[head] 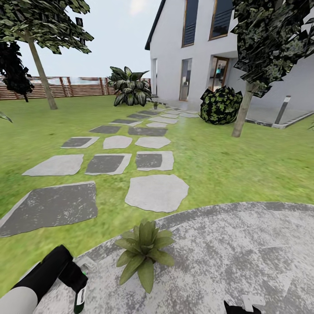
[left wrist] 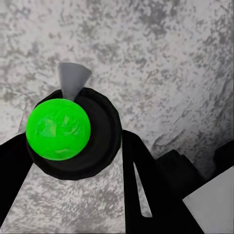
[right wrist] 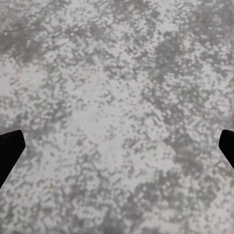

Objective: Pick up the pesticide atomizer in the garden and spray insectifuge to fully cover both potted plants in the garden.

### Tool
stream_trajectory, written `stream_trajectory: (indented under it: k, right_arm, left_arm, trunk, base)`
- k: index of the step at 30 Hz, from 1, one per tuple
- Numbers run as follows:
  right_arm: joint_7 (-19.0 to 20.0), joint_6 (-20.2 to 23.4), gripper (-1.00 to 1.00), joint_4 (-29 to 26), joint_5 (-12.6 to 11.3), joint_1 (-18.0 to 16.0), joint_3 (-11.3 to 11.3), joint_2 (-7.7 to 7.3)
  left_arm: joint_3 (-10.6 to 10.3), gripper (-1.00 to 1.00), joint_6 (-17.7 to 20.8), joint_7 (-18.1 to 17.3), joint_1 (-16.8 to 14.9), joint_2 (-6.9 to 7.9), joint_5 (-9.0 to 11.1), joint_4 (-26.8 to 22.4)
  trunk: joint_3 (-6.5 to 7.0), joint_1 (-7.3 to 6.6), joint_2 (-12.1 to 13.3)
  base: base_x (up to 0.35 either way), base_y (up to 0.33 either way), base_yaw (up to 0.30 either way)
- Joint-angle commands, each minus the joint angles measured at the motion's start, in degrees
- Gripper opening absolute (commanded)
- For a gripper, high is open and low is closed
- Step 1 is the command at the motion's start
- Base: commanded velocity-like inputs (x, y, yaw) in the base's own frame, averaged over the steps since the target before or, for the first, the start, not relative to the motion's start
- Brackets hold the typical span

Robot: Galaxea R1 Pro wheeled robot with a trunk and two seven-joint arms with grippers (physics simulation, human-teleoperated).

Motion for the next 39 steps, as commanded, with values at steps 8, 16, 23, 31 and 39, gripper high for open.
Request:
stream_trajectory:
  k: [8, 16, 23, 31, 39]
  right_arm:
    - [0.2, -0.2, 1.0, 0.1, -0.6, 0.0, 0.3, -0.02]
    - [0.3, -0.2, 1.0, 0.0, -0.6, 0.0, 0.4, 0.06]
    - [0.2, -0.2, 1.0, 0.0, -0.7, 0.0, 0.4, 0.23]
    - [0.2, -0.2, 1.0, 0.0, -0.7, 0.0, 0.4, 0.24]
    - [0.2, -0.1, 1.0, -0.4, -0.9, 0.0, 0.0, 0.16]
  left_arm:
    - [0.2, -1.0, -1.2, -0.3, 0.0, -0.26, -0.2, 1.3]
    - [0.7, -1.0, -6.7, 6.7, 1.9, -0.2, 0.5, 5.0]
    - [0.7, -1.0, -6.8, 7.1, 1.5, -0.22, 0.5, 4.2]
    - [0.7, -1.0, -6.3, 7.1, 1.0, -0.22, 0.4, 4.2]
    - [0.8, -1.0, -6.2, 7.2, 1.2, 0.13, 0.2, 4.2]
  trunk:
    - [-0.05, -0.01, 0.0]
    - [-0.05, -0.01, 0.0]
    - [-0.21, -0.01, 0.0]
    - [-2.33, 1.75, -3.2]
    - [-3.64, 2.62, -4.8]
  base:
    - [0.118, 0.0, 0.0]
    - [0.076, 0.0, 0.0]
    - [0.001, 0.0, 0.0]
    - [0.0, 0.0, 0.0]
    - [0.0, 0.0, 0.0]
